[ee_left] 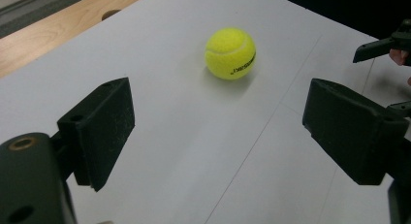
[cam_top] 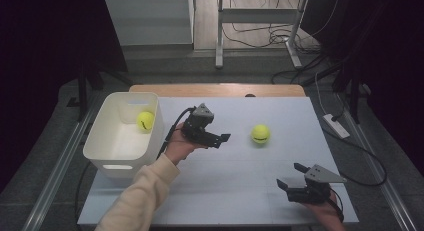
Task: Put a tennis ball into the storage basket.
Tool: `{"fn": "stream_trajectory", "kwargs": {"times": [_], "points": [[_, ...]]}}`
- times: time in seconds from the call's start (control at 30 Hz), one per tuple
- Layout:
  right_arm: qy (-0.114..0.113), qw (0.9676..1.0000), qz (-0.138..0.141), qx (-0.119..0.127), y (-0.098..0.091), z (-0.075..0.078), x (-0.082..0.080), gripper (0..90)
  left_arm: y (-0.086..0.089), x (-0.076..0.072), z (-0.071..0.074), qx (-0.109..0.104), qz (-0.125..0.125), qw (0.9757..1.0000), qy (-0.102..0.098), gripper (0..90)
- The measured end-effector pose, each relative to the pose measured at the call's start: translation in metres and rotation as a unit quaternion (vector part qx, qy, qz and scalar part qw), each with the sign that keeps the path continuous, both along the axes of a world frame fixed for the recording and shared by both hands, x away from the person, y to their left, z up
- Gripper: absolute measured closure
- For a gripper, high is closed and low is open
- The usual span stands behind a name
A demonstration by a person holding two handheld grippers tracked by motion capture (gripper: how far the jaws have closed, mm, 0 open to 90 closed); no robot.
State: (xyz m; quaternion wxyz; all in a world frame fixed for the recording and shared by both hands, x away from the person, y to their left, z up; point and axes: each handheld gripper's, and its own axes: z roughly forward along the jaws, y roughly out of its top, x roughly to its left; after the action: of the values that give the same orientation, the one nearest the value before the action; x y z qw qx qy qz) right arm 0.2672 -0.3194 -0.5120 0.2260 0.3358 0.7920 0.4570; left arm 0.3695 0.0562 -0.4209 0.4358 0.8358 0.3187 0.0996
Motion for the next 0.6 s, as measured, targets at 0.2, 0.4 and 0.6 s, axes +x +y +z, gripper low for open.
{"fn": "stream_trajectory", "kwargs": {"times": [0.2,0.4,0.6], "points": [[0.0,1.0,0.0,0.0,0.0,0.0,0.0,12.8,-0.004,0.004,-0.002,0.003,0.0,1.0,0.005,12.7],[0.001,1.0,0.001,0.001,0.001,0.0,0.0,12.8,-0.008,0.01,-0.005,0.006,0.001,0.9999,0.011,12.7],[0.001,1.0,0.002,0.001,0.001,-0.001,0.0,12.8,-0.012,0.014,-0.007,0.009,0.003,0.9999,0.014,12.9]]}}
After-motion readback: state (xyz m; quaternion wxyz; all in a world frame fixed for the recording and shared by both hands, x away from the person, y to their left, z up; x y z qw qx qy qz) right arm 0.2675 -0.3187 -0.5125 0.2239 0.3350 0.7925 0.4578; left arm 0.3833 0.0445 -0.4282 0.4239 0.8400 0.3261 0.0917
